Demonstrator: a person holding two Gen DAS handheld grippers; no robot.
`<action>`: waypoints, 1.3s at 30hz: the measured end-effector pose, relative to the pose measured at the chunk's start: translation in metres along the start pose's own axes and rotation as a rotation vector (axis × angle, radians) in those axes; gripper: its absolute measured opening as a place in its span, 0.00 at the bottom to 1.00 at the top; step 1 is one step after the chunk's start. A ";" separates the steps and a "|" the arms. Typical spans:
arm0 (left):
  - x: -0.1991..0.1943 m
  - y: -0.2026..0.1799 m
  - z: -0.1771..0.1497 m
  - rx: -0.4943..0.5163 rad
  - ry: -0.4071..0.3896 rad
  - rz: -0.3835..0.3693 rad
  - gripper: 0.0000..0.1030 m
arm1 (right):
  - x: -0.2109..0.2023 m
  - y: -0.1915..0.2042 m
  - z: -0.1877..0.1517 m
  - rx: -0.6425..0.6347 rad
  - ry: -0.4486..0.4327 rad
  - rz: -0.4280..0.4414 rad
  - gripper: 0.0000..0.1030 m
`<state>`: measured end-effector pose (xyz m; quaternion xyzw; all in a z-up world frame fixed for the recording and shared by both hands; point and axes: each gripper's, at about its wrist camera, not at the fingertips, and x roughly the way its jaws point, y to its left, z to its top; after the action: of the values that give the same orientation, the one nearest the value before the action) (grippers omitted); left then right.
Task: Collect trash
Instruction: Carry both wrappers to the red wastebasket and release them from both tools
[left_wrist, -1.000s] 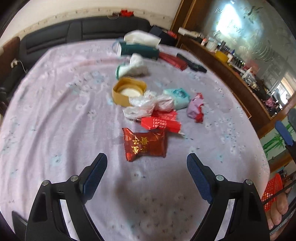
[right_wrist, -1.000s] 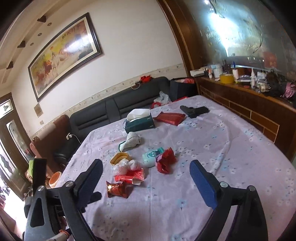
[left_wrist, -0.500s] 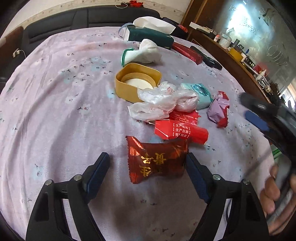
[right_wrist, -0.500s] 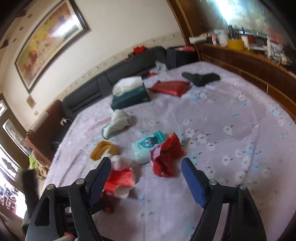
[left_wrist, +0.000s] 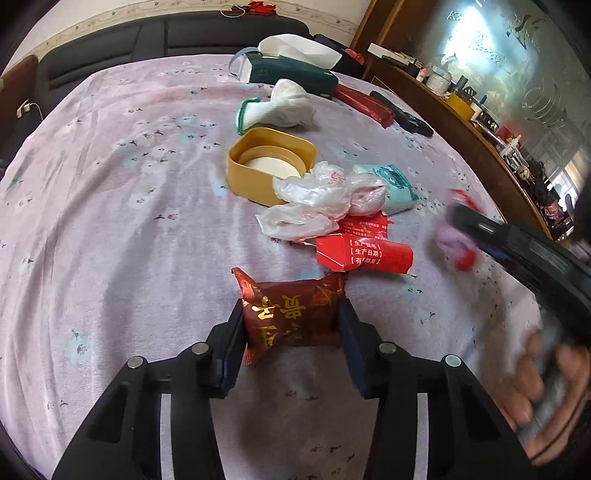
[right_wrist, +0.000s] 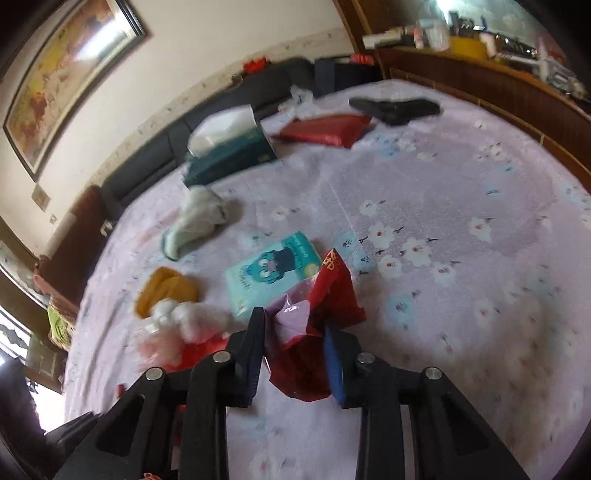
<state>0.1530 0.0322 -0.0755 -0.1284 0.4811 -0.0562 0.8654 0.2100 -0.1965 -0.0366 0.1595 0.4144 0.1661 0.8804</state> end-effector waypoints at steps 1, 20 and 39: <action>-0.001 0.000 0.000 0.000 -0.006 -0.001 0.44 | -0.015 0.003 -0.005 -0.005 -0.022 0.003 0.29; -0.169 -0.105 -0.090 0.204 -0.251 -0.022 0.44 | -0.296 -0.026 -0.141 -0.018 -0.364 0.041 0.29; -0.238 -0.180 -0.134 0.336 -0.357 -0.059 0.44 | -0.407 -0.048 -0.199 0.000 -0.562 0.012 0.30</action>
<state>-0.0822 -0.1109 0.1011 -0.0046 0.3004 -0.1373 0.9439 -0.1828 -0.3840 0.0977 0.2019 0.1532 0.1207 0.9598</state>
